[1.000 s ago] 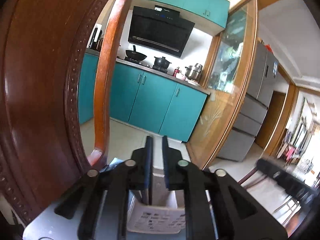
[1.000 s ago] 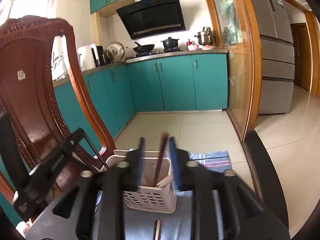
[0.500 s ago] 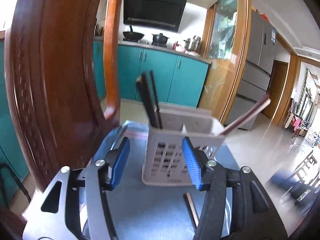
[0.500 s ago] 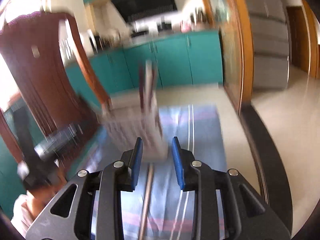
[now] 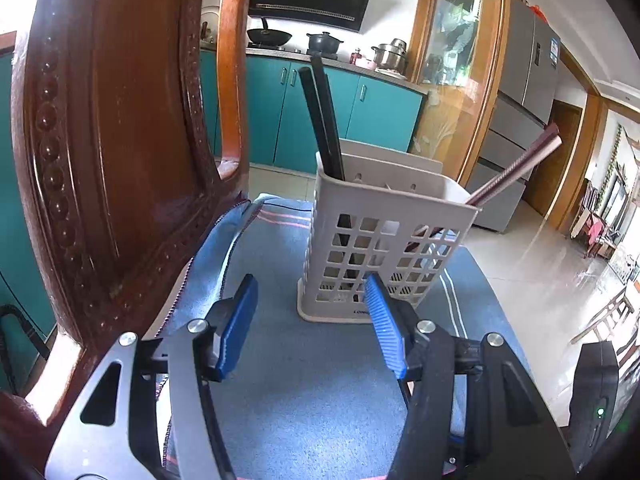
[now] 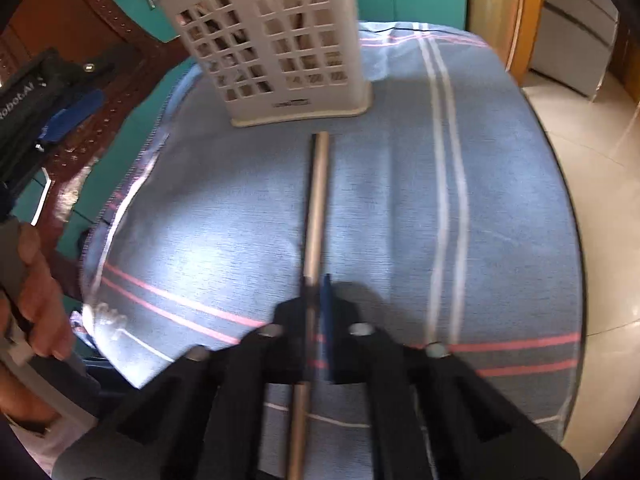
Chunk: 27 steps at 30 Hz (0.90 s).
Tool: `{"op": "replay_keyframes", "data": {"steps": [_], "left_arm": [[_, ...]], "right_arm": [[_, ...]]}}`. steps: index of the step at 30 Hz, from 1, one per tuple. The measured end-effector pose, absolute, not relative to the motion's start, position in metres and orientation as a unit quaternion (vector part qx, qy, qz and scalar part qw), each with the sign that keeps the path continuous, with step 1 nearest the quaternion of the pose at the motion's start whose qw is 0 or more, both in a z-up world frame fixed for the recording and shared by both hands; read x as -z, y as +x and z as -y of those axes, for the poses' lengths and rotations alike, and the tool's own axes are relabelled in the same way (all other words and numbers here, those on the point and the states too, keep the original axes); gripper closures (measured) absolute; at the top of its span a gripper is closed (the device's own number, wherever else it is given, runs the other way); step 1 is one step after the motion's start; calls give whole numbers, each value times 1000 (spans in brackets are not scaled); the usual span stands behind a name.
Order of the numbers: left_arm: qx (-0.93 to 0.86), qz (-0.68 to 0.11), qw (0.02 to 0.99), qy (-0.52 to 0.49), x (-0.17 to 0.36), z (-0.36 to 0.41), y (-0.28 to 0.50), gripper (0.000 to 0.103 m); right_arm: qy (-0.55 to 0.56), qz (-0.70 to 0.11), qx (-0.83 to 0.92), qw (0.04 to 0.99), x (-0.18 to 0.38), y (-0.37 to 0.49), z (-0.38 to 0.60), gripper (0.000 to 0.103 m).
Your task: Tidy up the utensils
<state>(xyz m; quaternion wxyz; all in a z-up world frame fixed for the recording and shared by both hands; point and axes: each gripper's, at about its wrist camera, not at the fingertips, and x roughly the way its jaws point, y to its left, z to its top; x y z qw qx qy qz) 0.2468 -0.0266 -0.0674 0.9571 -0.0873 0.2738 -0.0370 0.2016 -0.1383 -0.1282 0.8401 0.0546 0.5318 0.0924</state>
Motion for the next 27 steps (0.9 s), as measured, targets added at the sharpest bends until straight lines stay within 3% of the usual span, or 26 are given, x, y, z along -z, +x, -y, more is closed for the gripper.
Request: {"op": "replay_keyframes", "data": {"steps": [12,13,15,16,22,23,25,27], "left_arm": [[26,-315,943,-100,82,24,253,42],[23,-321,942,-100,84,24,255,42],[20,-329,939,-101,88,23,256,42],[17,-334,937,-103,90,22,257,42],[11,-340,935,-102,94,20,258,41],[11,-341,934,-101,94,20,259,41],[11,-345,934,-96,96,21,260,41],[12,-348,933,-94,98,23,262,41]], "right_arm": [[76,-525,-38,847,127,212,163,101],[79,-521,-53,848,123,213,162,99],[59,-508,-71,856,116,215,153,76],[45,-501,-73,861,114,215,148,76],[4,-528,-77,845,133,232,122,75],[3,-523,-75,849,134,231,121,77],[5,-517,-73,853,135,229,121,90],[19,-519,-74,852,135,228,124,90]]}}
